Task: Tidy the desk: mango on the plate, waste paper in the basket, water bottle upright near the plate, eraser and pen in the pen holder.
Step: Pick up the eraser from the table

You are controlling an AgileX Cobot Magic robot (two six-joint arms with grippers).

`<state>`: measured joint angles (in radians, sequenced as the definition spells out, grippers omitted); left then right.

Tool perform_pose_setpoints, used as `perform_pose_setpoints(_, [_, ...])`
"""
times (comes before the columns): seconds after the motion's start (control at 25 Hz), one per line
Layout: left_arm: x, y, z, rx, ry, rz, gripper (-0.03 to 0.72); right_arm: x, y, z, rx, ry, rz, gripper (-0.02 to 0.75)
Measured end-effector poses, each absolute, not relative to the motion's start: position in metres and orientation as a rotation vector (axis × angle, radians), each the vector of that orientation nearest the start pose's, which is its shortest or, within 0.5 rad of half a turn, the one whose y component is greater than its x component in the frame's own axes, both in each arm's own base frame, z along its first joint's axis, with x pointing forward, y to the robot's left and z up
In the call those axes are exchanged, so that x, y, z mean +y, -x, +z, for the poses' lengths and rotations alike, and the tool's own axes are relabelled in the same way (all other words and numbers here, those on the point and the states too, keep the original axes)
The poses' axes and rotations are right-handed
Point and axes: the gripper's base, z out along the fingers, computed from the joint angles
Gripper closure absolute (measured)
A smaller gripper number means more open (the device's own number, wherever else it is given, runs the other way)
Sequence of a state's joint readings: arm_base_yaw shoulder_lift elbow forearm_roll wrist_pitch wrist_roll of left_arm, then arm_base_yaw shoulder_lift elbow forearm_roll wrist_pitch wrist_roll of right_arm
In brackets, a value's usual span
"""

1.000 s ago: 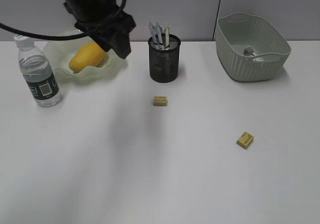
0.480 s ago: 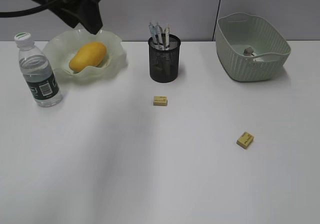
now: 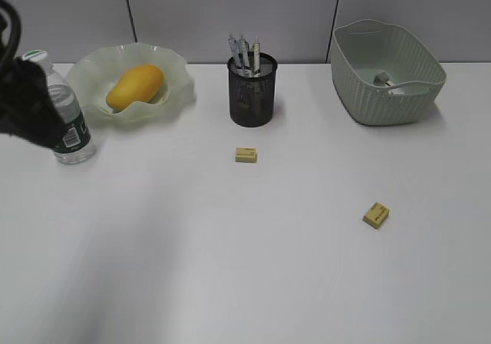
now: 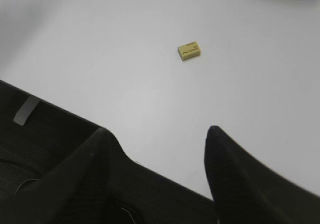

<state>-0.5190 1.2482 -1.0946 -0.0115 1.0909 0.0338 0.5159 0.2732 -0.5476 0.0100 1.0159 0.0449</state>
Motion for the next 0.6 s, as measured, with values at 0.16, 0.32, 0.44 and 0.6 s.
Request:
perform_pose_setpoints(0.16, [-0.098,-0.17,0.308,2.613,-0.736,-0.16,0.307,0.019,-0.032,0.29,2.182,0.522,0.318,0.264])
perform_pose_setpoints(0.32, [-0.079,-0.136,0.297,2.546,-0.703,-0.187,0.307,0.019,-0.032,0.29,2.182,0.522,0.318,0.264])
perform_pose_setpoints(0.44, [-0.062,-0.106,0.296,2.463,-0.647,-0.226,0.307,0.019,-0.032,0.29,2.182,0.522,0.318,0.264])
perform_pose_setpoints(0.6, [-0.045,-0.076,0.293,2.364,-0.589,-0.275,0.307,0.019,-0.032,0.29,2.182,0.523,0.318,0.264])
